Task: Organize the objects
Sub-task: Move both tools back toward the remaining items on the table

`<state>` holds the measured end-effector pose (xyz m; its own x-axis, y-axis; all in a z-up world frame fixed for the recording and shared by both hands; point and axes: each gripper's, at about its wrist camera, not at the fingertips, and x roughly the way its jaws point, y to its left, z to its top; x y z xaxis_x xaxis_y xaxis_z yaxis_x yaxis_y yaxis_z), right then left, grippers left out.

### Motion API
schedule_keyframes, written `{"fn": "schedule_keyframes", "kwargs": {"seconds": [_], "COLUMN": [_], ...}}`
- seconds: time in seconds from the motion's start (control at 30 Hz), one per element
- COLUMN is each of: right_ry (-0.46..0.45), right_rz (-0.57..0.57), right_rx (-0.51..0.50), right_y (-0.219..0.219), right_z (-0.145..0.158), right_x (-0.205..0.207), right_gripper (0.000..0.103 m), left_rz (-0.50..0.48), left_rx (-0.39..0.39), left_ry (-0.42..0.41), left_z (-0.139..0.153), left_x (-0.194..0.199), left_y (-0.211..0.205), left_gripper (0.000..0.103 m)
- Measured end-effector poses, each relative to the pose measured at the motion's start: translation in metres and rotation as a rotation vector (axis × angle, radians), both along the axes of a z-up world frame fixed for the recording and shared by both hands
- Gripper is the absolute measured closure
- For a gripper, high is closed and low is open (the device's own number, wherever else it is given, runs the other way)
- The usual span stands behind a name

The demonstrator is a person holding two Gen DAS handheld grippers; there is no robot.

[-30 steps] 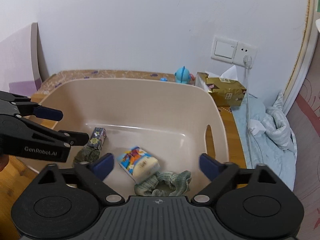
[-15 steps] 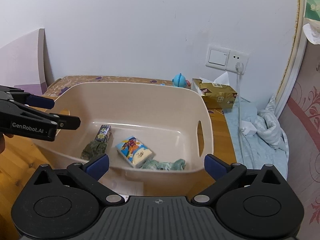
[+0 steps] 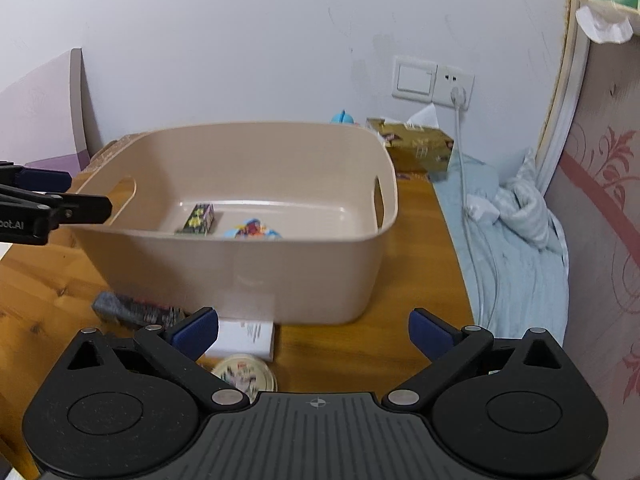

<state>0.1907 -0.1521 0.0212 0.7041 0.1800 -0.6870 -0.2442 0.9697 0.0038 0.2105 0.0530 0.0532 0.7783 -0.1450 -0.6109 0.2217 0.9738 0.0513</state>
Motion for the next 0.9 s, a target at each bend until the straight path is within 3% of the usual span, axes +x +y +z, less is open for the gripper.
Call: {"fn": "schedule_keyframes", "kwargs": {"seconds": [0.5, 0.9], "right_ry": [0.057, 0.105], "right_rz": [0.010, 0.041], "right_rx": [-0.022, -0.043], "right_y": [-0.003, 0.004], "right_z": [-0.029, -0.048], "right_x": [-0.022, -0.031], "right_gripper": [0.000, 0.000], "left_rz": [-0.018, -0.031], "left_rx": [0.012, -0.004], "left_ry": [0.036, 0.124], "left_z": [-0.025, -0.058], "left_x": [-0.040, -0.057], "left_y": [-0.006, -0.007], "left_gripper": [0.021, 0.021]}}
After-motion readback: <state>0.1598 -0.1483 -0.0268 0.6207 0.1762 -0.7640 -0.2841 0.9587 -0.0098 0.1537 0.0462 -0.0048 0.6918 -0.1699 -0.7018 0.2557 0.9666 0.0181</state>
